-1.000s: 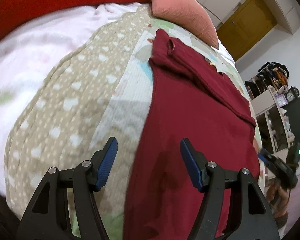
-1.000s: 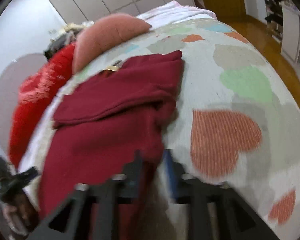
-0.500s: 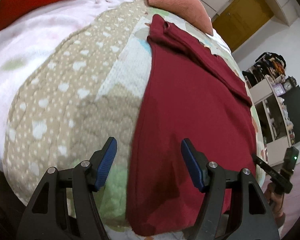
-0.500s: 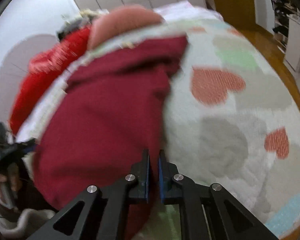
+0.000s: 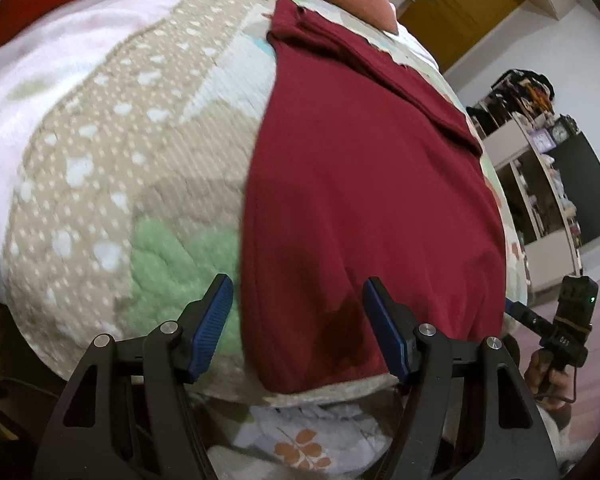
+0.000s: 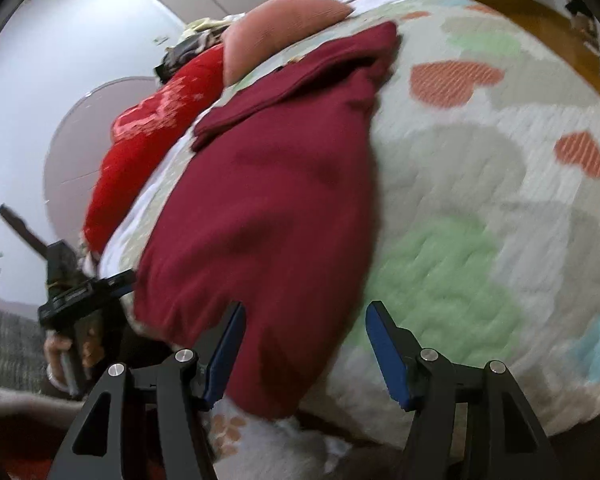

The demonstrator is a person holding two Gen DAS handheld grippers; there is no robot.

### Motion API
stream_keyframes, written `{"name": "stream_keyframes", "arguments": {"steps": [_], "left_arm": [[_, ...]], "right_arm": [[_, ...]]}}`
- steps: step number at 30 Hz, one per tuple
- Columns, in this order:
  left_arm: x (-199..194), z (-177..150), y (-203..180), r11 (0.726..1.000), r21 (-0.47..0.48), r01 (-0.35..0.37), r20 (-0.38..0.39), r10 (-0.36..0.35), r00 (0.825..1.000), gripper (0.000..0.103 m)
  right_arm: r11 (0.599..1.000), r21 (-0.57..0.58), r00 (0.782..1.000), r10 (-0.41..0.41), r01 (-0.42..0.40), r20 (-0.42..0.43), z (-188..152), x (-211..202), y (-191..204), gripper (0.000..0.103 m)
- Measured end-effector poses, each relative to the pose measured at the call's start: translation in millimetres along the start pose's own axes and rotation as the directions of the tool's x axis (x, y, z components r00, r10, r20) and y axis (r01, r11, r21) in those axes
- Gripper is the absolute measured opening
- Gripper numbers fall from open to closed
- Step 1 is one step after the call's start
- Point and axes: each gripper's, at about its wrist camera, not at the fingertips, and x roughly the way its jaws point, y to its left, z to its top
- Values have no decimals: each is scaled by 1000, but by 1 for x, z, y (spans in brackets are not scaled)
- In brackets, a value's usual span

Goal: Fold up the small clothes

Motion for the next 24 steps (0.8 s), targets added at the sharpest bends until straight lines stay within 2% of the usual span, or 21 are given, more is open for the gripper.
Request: {"name": "stream_keyframes", "arguments": {"steps": [3, 7, 10, 15, 20, 24], "left_arm": [[3, -2, -1, 1000, 8, -13, 10, 13, 1000, 70], [7, 0, -5, 1000, 11, 5, 5, -5, 1000, 86], [12, 0, -14, 999, 41, -23, 3, 23, 1000, 91], [17, -2, -20, 993, 93, -68, 2, 68, 998, 91], [15, -1, -14, 998, 46, -46, 6, 46, 999, 91], [16, 0, -16, 996, 50, -68, -3, 68, 998, 91]], "right_arm": [[1000, -10, 1000, 15, -15, -16, -11, 3, 2, 61], [998, -12, 997, 62, -62, -45, -17, 7, 8, 61], [997, -17, 996, 78, -79, -53, -21, 13, 7, 61], [992, 17, 991, 126, -125, -43, -21, 15, 6, 61], [987, 9, 983, 162, -162, -81, -25, 18, 8, 61], [980, 21, 976, 199, -197, -90, -27, 26, 8, 61]]}}
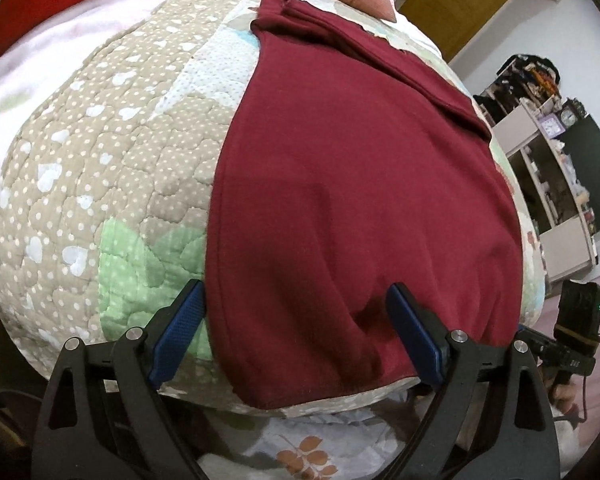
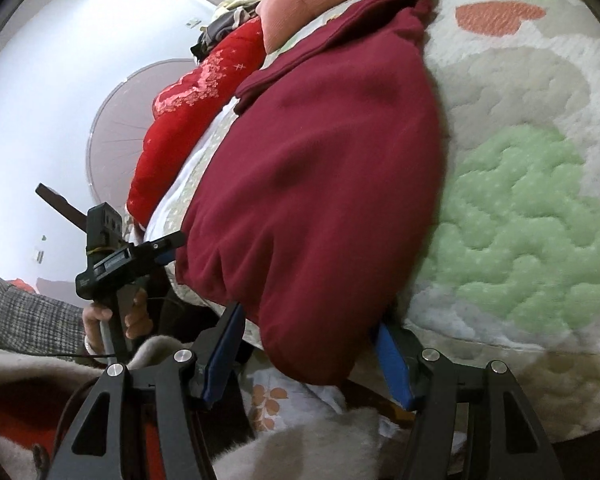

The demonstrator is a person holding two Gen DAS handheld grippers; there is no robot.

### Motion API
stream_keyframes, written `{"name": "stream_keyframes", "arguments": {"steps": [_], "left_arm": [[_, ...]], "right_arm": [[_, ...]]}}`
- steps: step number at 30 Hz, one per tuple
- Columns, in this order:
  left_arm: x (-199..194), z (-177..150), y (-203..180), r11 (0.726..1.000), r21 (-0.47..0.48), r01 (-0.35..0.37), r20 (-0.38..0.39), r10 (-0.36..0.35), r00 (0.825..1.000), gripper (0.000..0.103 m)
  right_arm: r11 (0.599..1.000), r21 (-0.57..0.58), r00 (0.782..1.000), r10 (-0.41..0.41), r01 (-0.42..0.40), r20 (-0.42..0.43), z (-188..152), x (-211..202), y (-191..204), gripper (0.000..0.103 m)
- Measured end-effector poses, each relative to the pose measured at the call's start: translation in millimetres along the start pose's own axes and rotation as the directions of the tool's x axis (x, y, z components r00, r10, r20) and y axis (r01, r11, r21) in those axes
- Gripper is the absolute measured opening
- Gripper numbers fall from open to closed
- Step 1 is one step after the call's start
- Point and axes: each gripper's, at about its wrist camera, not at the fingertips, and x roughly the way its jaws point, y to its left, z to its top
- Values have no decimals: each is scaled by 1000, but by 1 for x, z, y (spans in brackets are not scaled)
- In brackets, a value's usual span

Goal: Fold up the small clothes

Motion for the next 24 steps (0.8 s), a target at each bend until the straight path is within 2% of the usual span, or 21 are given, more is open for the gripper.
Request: {"name": "stream_keyframes", "arguments": {"steps": [3, 9, 11, 13, 14, 19, 24], "left_arm": [[-1, 0, 0, 1000, -7, 0, 3, 0, 1000, 91], [-3, -1, 2, 1000, -29, 0, 15, 1, 1000, 89], [-5, -2, 3, 999, -30, -10, 19, 10, 1000, 86], [-8, -4, 7, 999, -42, -14, 28, 16, 999, 83], [-9, -5, 6, 999, -44, -18, 32, 19, 999, 81], [-15, -9, 6, 997, -17, -81, 40, 82, 996, 54], [-19, -11, 9, 996, -32, -88, 42, 90, 995, 47]], "right_arm": [[1000, 0, 1000, 22, -22, -16, -2, 7, 0, 61], [992, 92, 996, 89, -90, 13, -4, 7, -11, 62], [994, 83, 997, 76, -78, 21, -5, 7, -9, 53], [995, 73, 998, 62, -63, 25, -5, 8, -7, 33], [996, 68, 998, 54, -56, 28, -4, 9, -5, 30], [999, 0, 999, 40, -40, 16, 0, 13, 11, 22], [998, -47, 999, 42, -42, -2, 6, 16, 22, 22]]}}
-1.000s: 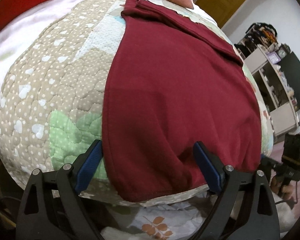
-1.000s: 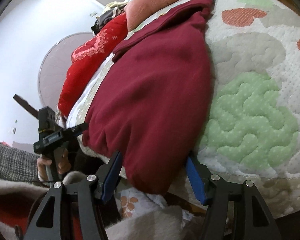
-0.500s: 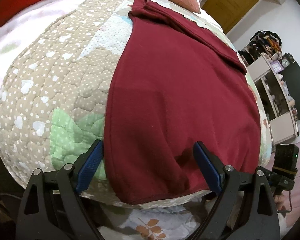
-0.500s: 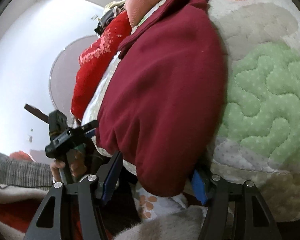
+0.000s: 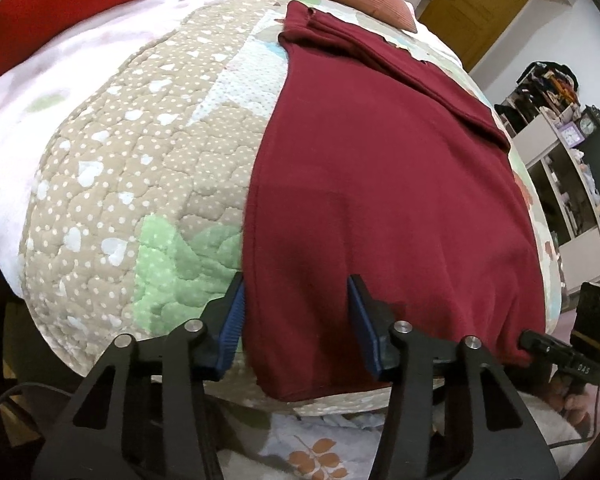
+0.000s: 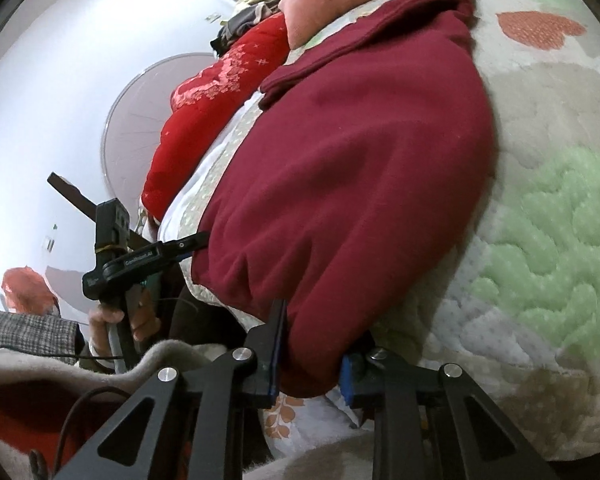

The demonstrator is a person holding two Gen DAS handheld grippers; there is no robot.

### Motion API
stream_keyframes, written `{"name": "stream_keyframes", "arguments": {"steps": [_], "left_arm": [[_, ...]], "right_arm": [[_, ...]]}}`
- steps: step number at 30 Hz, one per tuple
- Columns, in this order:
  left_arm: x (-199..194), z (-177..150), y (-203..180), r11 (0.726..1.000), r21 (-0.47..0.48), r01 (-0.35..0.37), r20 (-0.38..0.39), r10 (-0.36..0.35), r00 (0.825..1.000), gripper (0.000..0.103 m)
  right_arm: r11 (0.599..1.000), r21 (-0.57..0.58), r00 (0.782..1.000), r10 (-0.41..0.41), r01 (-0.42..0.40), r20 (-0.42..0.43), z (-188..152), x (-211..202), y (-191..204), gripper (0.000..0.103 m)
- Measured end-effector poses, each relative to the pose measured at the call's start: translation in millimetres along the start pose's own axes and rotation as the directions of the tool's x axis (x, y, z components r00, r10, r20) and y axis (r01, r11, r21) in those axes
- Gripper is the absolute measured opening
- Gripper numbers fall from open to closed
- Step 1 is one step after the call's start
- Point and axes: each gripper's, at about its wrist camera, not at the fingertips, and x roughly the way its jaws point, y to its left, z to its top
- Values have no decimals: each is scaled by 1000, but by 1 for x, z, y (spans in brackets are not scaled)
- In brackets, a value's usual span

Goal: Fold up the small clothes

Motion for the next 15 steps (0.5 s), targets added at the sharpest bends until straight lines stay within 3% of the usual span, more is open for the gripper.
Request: {"name": "stream_keyframes", "arguments": {"steps": [4, 9, 15], "left_arm": [[-3, -1, -6, 999, 32, -14, 5, 13, 1000, 35], [-2, -1, -12, 998, 58, -4, -2, 4, 1000, 27], [-5, 1, -5, 996, 10, 86, -22, -85, 996, 21]], "right_arm": [[1000, -4, 1000, 1, -1, -4, 2, 2, 0, 22], [1000, -12, 1000, 28, -27, 9, 7, -1, 4, 22], [999, -18, 999, 49, -49, 13, 8, -4, 5, 22]]}}
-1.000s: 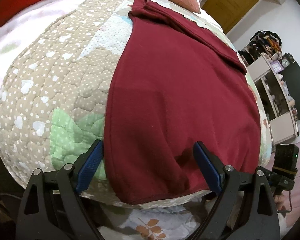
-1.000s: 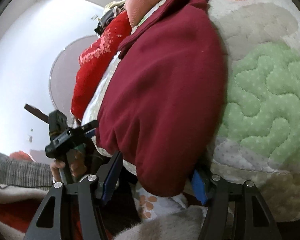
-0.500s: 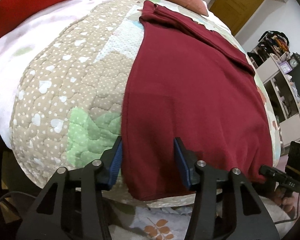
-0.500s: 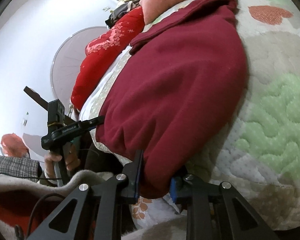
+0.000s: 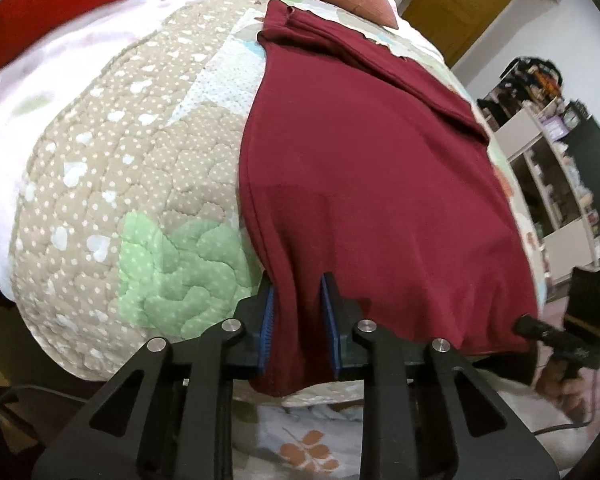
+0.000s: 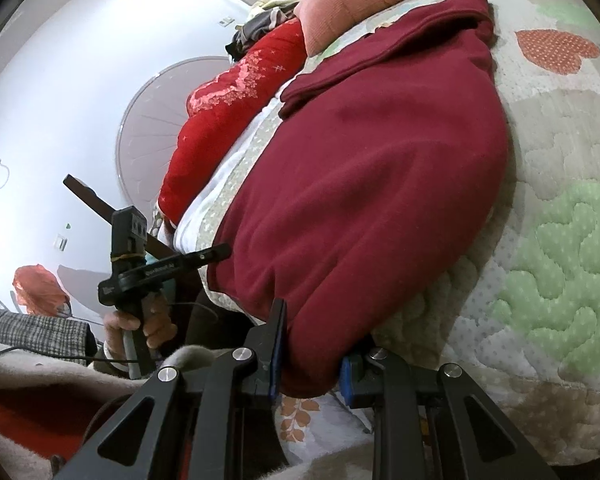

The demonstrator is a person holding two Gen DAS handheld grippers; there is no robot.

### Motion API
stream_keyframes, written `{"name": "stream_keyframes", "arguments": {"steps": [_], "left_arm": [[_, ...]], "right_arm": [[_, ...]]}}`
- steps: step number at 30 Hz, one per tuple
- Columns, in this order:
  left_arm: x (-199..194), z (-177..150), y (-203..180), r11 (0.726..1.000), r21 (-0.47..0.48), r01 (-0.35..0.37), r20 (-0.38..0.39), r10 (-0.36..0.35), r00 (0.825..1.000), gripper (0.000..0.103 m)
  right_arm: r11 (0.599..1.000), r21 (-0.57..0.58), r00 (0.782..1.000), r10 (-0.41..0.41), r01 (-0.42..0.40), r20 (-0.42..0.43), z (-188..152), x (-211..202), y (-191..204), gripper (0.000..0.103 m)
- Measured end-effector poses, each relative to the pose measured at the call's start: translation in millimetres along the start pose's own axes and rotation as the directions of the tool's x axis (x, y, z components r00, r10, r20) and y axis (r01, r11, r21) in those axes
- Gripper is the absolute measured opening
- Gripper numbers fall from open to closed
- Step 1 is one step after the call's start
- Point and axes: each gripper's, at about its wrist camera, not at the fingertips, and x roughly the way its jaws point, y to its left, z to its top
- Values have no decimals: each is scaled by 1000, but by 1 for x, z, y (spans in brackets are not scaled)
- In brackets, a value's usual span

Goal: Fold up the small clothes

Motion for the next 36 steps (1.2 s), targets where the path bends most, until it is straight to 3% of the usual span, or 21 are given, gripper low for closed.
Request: {"name": "stream_keyframes", "arguments": {"steps": [9, 11, 13, 14, 16, 19, 21, 23, 24, 25, 26, 28, 29, 36], "left_arm": [[7, 4, -3, 1000, -8, 16, -33, -16, 999, 22], [9, 4, 3, 997, -57, 43, -34, -45, 998, 27], [8, 3, 6, 993, -88, 79, -32, -82, 996, 38], [8, 3, 7, 989, -105, 103, -31, -107, 994, 42], [8, 4, 6, 984, -120, 135, -26, -139, 990, 57], [11, 5, -7, 989, -83, 122, -29, -125, 992, 71], [14, 6, -18, 996, -31, 89, -31, -90, 995, 71], [16, 4, -26, 998, 42, 45, -33, -44, 999, 69], [15, 3, -29, 997, 73, 23, -27, -21, 999, 52], [13, 2, -31, 995, 97, -1, -20, 3, 1000, 26], [11, 3, -29, 995, 98, 0, -22, 2, 1000, 17], [4, 8, -18, 993, 30, 116, -40, -115, 993, 14], [-1, 11, -16, 990, 21, 139, -30, -138, 990, 14], [-44, 57, -15, 974, 42, 221, 105, -224, 969, 14]], "right_arm": [[1000, -18, 1000, -12, 12, -8, -1, -1, -5, 22], [1000, -17, 1000, -13, 13, -14, -1, 3, -7, 23], [999, 33, 1000, -7, 8, -24, -3, 11, -17, 42], [998, 59, 1000, -2, 3, -30, -5, 13, -22, 46], [995, 96, 999, 32, -30, -18, -6, 14, -29, 46], [994, 97, 999, 54, -54, 0, -5, 12, -32, 46], [996, 73, 999, 55, -55, 5, -5, 12, -29, 43], [998, 47, 999, 38, -37, -6, -4, 13, -26, 30], [999, 40, 1000, 30, -30, -6, -3, 15, -24, 24], [999, 30, 1000, 31, -31, -1, -2, 13, -21, 19], [999, 15, 999, 38, -38, 5, -2, 11, -18, 18], [999, -13, 999, 48, -48, 18, 0, 7, -8, 17], [997, -26, 997, 67, -66, 27, 2, 3, -2, 17], [978, -105, 973, 194, -182, 123, 37, -33, 26, 16]]}}
